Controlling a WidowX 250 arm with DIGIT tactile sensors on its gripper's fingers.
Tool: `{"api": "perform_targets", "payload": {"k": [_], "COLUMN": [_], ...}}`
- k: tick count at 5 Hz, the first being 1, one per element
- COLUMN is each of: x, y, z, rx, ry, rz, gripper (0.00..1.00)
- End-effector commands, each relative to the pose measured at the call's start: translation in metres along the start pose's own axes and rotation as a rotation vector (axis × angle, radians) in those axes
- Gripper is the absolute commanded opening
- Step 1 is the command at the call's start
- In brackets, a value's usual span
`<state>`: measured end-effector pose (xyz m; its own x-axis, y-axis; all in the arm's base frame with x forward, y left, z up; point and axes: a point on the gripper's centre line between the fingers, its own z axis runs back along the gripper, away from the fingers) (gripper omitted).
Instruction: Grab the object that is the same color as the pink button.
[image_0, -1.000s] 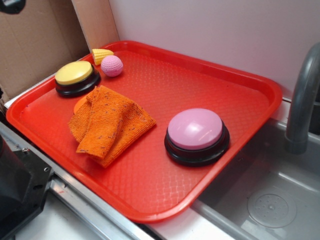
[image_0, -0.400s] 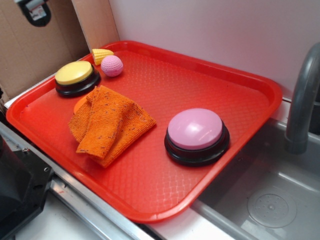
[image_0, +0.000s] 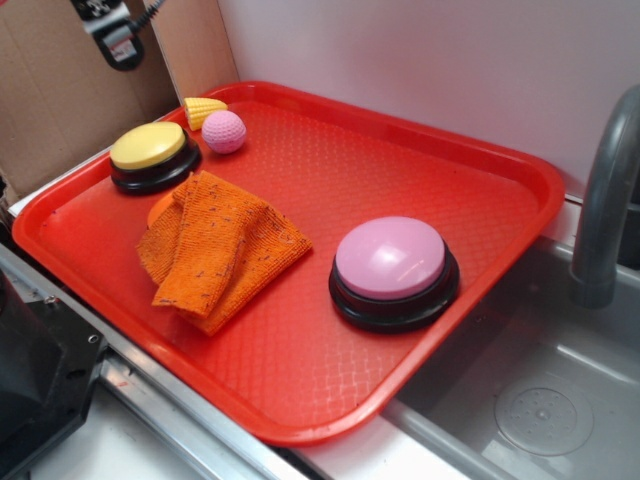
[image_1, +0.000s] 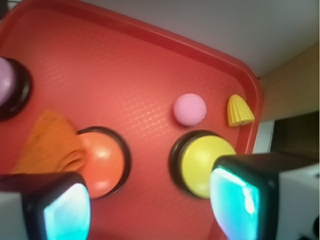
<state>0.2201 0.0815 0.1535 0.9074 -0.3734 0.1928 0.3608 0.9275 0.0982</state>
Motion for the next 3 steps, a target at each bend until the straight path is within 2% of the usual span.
{"api": "perform_targets", "payload": {"k": [1, 2, 3], "x": [0.032, 0.038, 0.04], "y": [0.034, 0.043, 0.051], "z": [-0.047, -0.074, -0.095], "rx": [0.073, 0.107, 0.082], "ry": [-0.04, -0.008, -0.026], "rz": [-0.073, -0.086, -0.098], "gripper": [1.0, 1.0, 1.0]}}
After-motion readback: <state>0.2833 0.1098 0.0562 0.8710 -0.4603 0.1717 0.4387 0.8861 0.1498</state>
